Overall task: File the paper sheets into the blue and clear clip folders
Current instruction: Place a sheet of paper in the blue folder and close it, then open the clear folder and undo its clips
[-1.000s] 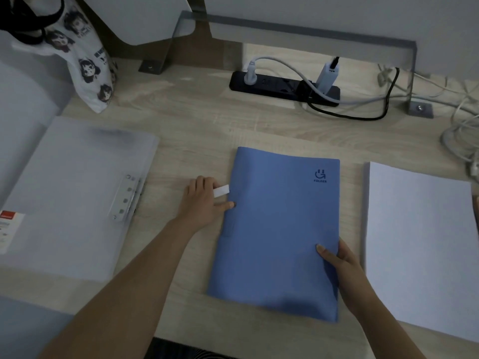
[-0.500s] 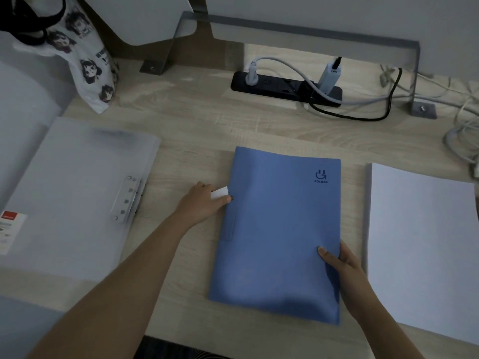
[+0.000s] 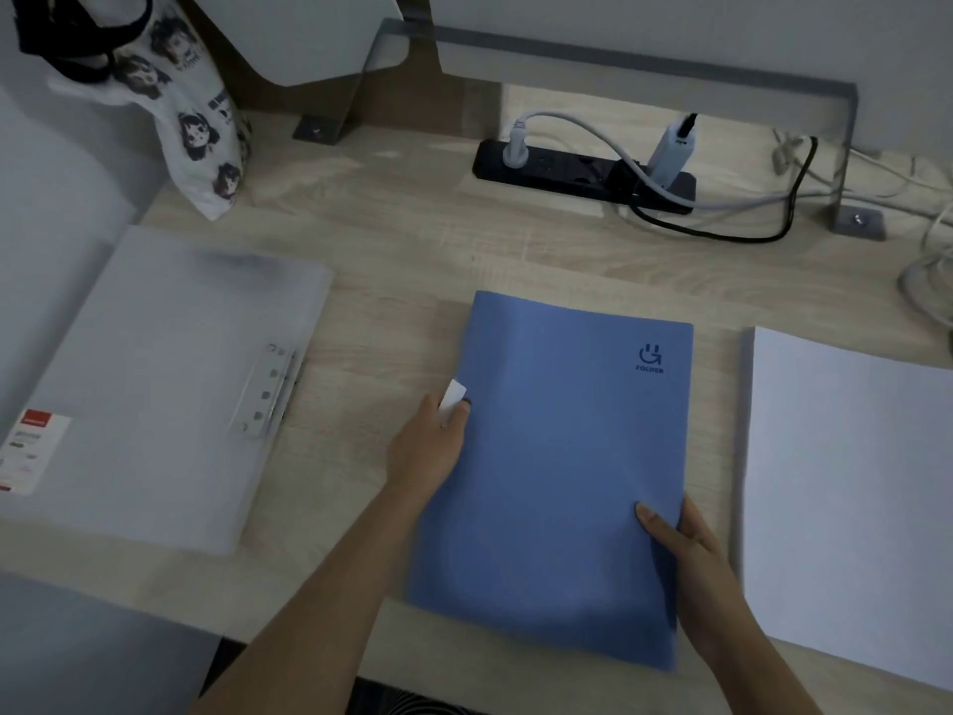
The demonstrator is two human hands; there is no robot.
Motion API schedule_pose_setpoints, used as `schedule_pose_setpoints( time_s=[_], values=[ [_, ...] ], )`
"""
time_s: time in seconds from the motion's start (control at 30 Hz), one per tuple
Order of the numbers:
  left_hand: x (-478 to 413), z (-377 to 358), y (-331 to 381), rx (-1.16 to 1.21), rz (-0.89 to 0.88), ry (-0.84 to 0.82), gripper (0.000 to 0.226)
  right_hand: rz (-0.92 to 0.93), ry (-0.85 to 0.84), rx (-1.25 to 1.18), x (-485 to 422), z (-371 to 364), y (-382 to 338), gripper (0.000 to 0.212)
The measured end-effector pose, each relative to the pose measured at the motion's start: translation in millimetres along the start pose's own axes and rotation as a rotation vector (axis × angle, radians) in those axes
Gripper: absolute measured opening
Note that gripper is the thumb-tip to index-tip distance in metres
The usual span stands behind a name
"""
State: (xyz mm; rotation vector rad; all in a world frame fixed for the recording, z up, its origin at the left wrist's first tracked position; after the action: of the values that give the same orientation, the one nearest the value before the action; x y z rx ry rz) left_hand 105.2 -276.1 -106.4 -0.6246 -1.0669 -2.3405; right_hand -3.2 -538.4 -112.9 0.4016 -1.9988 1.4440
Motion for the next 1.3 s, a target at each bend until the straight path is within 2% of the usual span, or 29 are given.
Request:
schedule_pose_setpoints(
  time_s=[0.17,0.3,0.5,0.67,0.8,0.93,1.07,1.13,1.2,1.3],
  values=[
    [-3.4,-6.1,-18.4,0.242,0.070,-0.049,0.029,0.012,0.002,0.004,0.5,-6.6,-4.7,0.031],
    [-5.2,-2.2,-16.7,0.323,0.073,-0.020,0.037,0.035,0.007,0.004,3.4,-18.6,-3.4,0.031],
    [-12.8,12.1,-13.2,0.290,0.045,-0.010,0.047,0.064,-0.003,0.012,-0.5,-40.1,-7.2,0.034],
    [-28.9,48.2,3.2,0.243,-0.086,0.061,0.051,0.113,-0.025,0.118,-22.1,-76.9,-24.4,0.030],
    [-37.0,64.8,5.7,0.207,-0.155,0.032,0.054,0.121,-0.009,0.178,-46.6,-99.1,-27.9,0.034],
    [-36.8,80.4,-8.6,0.127,-0.181,0.013,0.054,0.138,0.020,0.420,-58.9,-110.5,-23.3,0.031],
    [-28.4,130.1,-23.8,0.015,-0.289,0.199,0.041,0.271,0.193,0.856,-48.0,-110.5,-43.0,0.053],
    [-24.5,165.9,-36.1,-0.048,-0.300,0.328,0.045,0.383,0.283,0.928,-33.6,-124.2,-61.2,0.054],
    [-25.1,202.5,-52.5,-0.101,-0.307,0.435,0.048,0.419,0.200,0.896,-24.4,-162.3,-63.3,0.048],
    [-34.8,251.3,-89.1,-0.225,-0.192,0.533,0.057,0.407,-0.110,0.867,-19.8,-245.6,-36.9,0.037]
  ],
)
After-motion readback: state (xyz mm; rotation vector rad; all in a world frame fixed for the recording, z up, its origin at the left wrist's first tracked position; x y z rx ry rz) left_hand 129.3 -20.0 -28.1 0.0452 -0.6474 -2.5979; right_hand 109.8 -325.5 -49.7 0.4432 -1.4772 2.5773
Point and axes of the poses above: each hand's wrist, its own x-axis away from the middle knuckle, its own z-axis out of the back of the hand, y = z × x, the point moved 10 cm from there along -x, towards the middle knuckle, and after that the axes turned 4 degrees about z, right-handed, at the moved point
